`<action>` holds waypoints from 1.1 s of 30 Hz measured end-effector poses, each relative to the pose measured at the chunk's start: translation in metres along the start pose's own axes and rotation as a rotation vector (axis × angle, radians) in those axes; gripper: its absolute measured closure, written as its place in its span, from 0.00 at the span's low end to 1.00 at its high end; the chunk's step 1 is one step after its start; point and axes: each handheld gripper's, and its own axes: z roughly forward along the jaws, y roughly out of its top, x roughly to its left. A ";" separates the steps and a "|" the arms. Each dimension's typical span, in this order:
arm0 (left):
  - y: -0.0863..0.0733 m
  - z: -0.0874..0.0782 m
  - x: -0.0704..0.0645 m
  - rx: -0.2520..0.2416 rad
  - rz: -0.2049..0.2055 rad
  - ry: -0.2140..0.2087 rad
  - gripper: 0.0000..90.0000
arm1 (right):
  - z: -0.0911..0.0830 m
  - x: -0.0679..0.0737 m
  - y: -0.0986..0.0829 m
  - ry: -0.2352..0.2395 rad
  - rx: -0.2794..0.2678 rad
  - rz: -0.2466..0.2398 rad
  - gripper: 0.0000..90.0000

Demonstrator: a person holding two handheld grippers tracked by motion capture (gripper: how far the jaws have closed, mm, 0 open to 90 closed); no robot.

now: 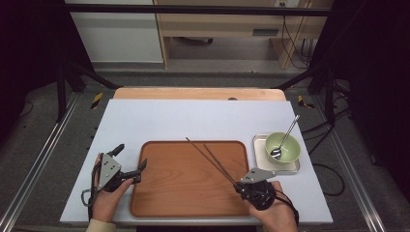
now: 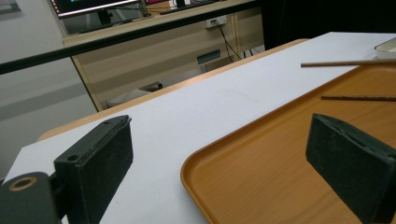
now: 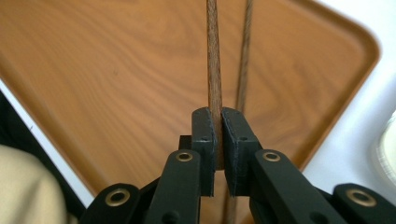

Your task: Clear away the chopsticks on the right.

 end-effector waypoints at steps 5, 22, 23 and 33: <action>0.000 0.000 0.000 0.002 0.003 -0.003 0.08 | 0.005 0.001 -0.006 -0.002 0.035 0.017 0.94; 0.002 0.000 -0.002 0.000 -0.004 -0.014 0.08 | 0.017 0.002 -0.020 -0.038 0.108 0.081 0.93; 0.002 0.000 -0.002 -0.003 -0.007 -0.015 0.08 | 0.017 0.002 -0.020 -0.035 0.109 0.089 0.93; 0.005 -0.002 -0.003 -0.004 -0.008 -0.022 0.08 | 0.019 0.000 -0.021 -0.036 0.111 0.113 0.93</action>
